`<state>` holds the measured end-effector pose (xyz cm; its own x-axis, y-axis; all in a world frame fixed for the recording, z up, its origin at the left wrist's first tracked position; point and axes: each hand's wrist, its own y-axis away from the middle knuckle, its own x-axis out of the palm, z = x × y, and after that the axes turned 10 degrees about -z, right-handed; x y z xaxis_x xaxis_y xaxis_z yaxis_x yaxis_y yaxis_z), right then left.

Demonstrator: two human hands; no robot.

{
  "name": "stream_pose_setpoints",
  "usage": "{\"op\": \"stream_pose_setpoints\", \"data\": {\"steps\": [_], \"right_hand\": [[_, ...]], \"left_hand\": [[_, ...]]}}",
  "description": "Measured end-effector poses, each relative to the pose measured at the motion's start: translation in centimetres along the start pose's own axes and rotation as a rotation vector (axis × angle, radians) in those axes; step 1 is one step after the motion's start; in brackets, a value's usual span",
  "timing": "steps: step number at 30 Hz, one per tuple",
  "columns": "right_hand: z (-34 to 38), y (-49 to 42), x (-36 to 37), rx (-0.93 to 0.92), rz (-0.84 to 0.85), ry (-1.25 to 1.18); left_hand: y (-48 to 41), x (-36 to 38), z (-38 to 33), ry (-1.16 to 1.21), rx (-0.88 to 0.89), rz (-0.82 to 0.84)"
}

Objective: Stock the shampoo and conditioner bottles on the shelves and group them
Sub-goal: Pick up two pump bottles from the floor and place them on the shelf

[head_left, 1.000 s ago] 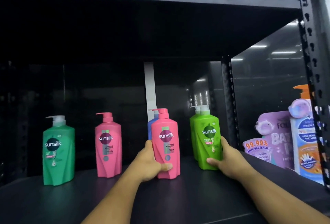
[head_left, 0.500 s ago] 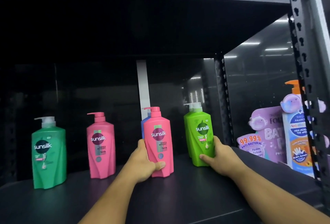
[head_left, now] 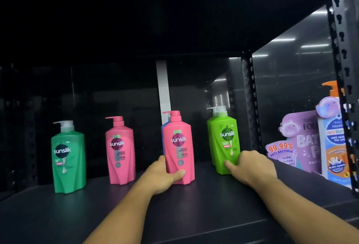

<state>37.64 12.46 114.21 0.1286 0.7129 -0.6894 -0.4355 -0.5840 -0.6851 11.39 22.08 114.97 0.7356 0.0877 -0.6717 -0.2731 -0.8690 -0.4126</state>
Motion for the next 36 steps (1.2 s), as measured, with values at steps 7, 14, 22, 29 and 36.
{"op": "stream_pose_setpoints", "data": {"steps": [7,14,22,29,36], "right_hand": [[1.1,0.8,-0.2,-0.303,0.205,-0.101],[3.2,4.8,-2.9,-0.458,0.440,-0.306],[3.7,13.4,-9.4,-0.606,0.497,-0.321],[2.3,24.6,-12.0,-0.596,0.394,-0.627],[-1.2,40.1,-6.3,-0.597,0.602,-0.537]], "left_hand": [[3.5,-1.6,-0.8,-0.268,0.043,0.130],[8.9,-3.7,-2.0,-0.407,0.158,0.177],[17.5,-6.4,-2.7,-0.354,0.352,0.128],[27.5,-3.9,0.1,-0.134,0.519,-0.098],[40.1,6.1,9.8,-0.061,0.226,0.196]]}}
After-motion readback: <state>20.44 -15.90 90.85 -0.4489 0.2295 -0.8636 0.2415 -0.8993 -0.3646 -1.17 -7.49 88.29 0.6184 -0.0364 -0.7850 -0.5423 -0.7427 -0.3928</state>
